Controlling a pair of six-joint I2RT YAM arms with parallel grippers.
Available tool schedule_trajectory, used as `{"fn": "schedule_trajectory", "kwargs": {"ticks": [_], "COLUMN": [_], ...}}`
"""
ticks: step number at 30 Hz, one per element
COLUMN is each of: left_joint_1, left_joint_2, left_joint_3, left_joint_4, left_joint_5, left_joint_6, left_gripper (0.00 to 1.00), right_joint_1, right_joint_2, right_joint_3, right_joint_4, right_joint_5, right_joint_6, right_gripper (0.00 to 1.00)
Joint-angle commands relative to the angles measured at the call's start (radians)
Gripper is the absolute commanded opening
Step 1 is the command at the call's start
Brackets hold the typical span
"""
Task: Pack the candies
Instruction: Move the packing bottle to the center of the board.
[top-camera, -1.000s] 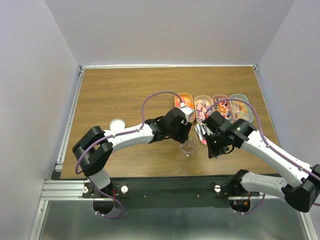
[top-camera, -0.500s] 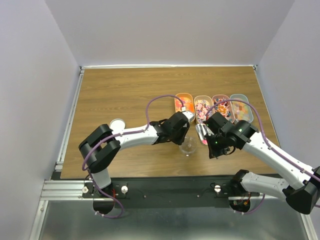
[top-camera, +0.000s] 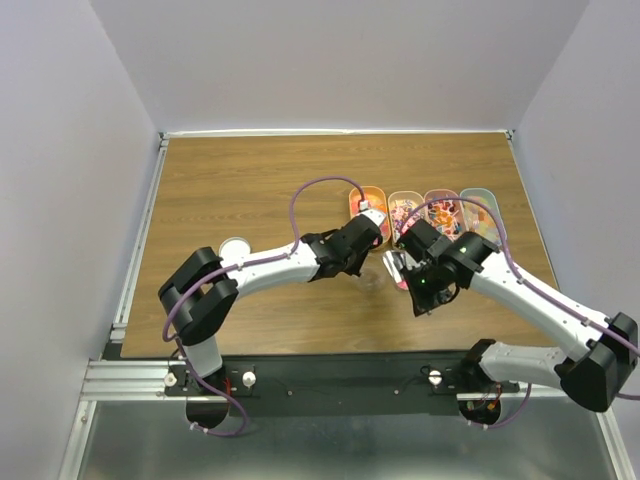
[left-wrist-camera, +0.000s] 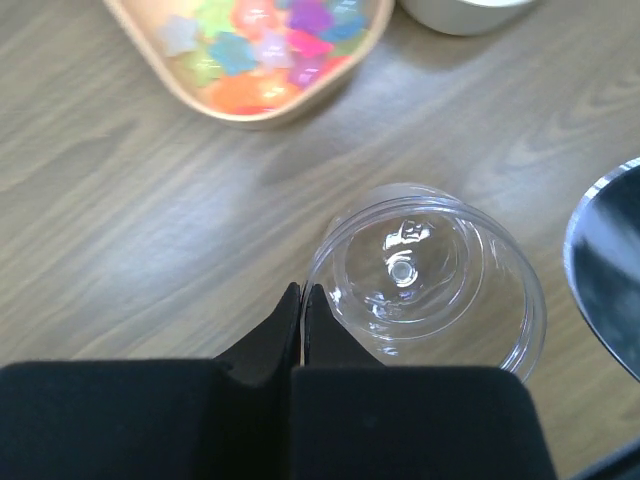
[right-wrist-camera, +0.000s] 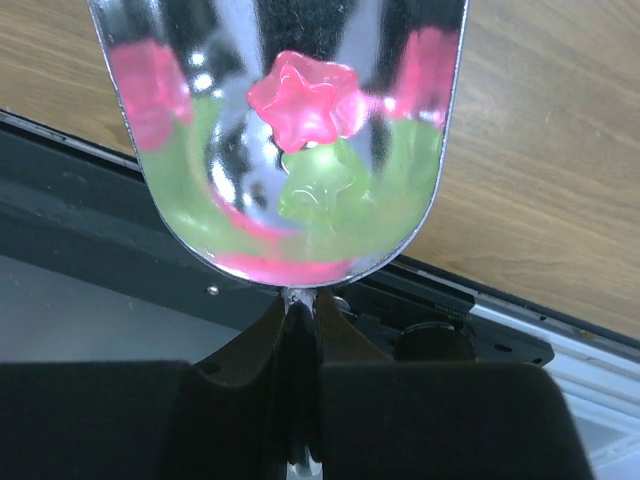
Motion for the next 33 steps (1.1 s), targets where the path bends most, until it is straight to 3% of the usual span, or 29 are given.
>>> {"fn": "schedule_trajectory", "kwargs": {"ticks": [1,13,16,23,27,33], "left_joint_1": [0.053,0.151,0.161,0.178,0.190,0.308], "left_joint_2": [0.001,-0.019,-0.010,-0.087,-0.160,-0.321], "left_joint_3": [-0.003,-0.042,-0.035,-0.046,-0.034,-0.066], "left_joint_4": [-0.097,-0.115,-0.123,-0.111,-0.112,-0.080], "left_joint_5": [-0.168,-0.187,-0.185,-0.162,-0.124,-0.046], "left_joint_6": [0.014,0.048,0.049,0.040,0.016,-0.017], "left_gripper": [0.00,0.00,0.09,0.50,0.63,0.71], "right_joint_1": [0.007,0.008,0.016,0.027,0.033,0.047], "right_joint_2": [0.063,0.209,0.249,0.290,0.312,0.365], "right_joint_3": [0.081,0.181,0.198,0.224,0.244,0.288], "right_joint_4": [0.042,0.072,0.077,0.076,0.065,0.051], "right_joint_5": [-0.034,-0.115,-0.126,-0.129,-0.124,-0.132], "right_joint_6": [-0.062,-0.099,-0.106,-0.117,-0.128,-0.131], "right_gripper": [0.01,0.01,0.01,0.01,0.01,0.01]}}
